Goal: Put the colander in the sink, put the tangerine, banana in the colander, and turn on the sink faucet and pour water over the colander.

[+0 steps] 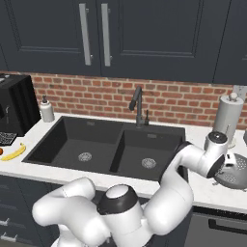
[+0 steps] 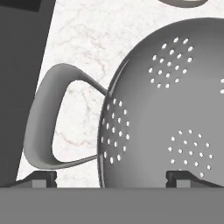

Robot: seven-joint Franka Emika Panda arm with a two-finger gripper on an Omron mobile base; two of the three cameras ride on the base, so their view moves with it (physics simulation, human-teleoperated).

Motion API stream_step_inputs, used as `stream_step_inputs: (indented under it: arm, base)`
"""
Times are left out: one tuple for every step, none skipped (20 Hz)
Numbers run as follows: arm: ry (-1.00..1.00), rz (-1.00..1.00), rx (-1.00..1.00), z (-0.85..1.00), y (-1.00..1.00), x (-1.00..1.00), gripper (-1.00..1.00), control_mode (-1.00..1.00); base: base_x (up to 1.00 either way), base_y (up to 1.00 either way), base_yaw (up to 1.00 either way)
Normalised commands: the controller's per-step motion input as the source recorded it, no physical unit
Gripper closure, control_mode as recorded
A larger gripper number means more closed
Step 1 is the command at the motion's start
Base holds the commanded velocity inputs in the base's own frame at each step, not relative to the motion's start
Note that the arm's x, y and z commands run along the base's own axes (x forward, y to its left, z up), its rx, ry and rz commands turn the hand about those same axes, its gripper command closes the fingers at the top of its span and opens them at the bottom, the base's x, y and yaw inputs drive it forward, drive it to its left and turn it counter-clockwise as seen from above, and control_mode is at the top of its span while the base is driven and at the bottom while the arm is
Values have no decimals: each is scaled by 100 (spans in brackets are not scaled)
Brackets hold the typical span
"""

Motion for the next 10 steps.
stream_step_inputs:
  arm:
    - [0, 0, 0, -20, -18, 5, -100, -100]
    - [0, 0, 0, -19, -19, 7, -100, -100]
    - [0, 0, 0, -19, -20, 7, -100, -100]
    - [0, 0, 0, -16, -19, 8, -100, -100]
    - [0, 0, 0, -15, -19, 8, -100, -100]
    - [0, 0, 0, -11, -16, 6, -100, -100]
    - [0, 0, 0, -8, -13, 7, -100, -100]
    - [0, 0, 0, -5, -8, 5, -100, -100]
    - [0, 0, 0, -2, -4, 0, -100, -100]
    - [0, 0, 0, 0, -1, 0, 100, -100]
  base:
    - [0, 0, 0]
    - [0, 0, 0]
    - [0, 0, 0]
    - [0, 0, 0]
    - [0, 0, 0]
    - [0, 0, 0]
    - [0, 0, 0]
    - [0, 0, 0]
    - [0, 0, 0]
    - [0, 0, 0]
